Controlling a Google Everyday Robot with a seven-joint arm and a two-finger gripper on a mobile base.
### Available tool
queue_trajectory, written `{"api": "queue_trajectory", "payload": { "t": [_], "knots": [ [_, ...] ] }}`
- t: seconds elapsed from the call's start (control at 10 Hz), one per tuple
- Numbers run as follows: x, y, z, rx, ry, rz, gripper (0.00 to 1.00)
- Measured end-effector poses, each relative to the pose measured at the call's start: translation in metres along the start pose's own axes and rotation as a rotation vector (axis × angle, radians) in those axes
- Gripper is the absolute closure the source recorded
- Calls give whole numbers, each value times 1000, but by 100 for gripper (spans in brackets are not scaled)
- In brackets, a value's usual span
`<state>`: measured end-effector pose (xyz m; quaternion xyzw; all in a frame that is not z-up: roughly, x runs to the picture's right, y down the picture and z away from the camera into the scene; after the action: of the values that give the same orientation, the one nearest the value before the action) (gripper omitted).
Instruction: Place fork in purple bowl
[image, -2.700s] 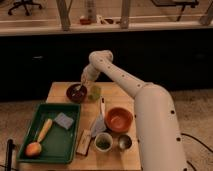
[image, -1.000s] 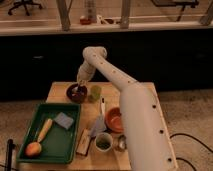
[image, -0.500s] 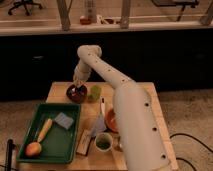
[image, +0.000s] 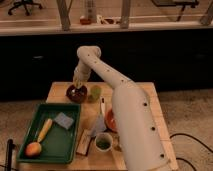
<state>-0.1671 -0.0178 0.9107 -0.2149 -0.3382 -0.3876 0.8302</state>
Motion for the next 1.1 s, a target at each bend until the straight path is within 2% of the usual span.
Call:
{"api": "queue_trajectory", "payload": {
  "t": [0.4, 0.5, 1.1],
  "knots": [
    [-2, 0, 2, -13, -5, -2, 26],
    [-3, -1, 2, -15, -7, -2, 20],
    [0, 2, 3, -19, -11, 5, 20]
  ]
}}
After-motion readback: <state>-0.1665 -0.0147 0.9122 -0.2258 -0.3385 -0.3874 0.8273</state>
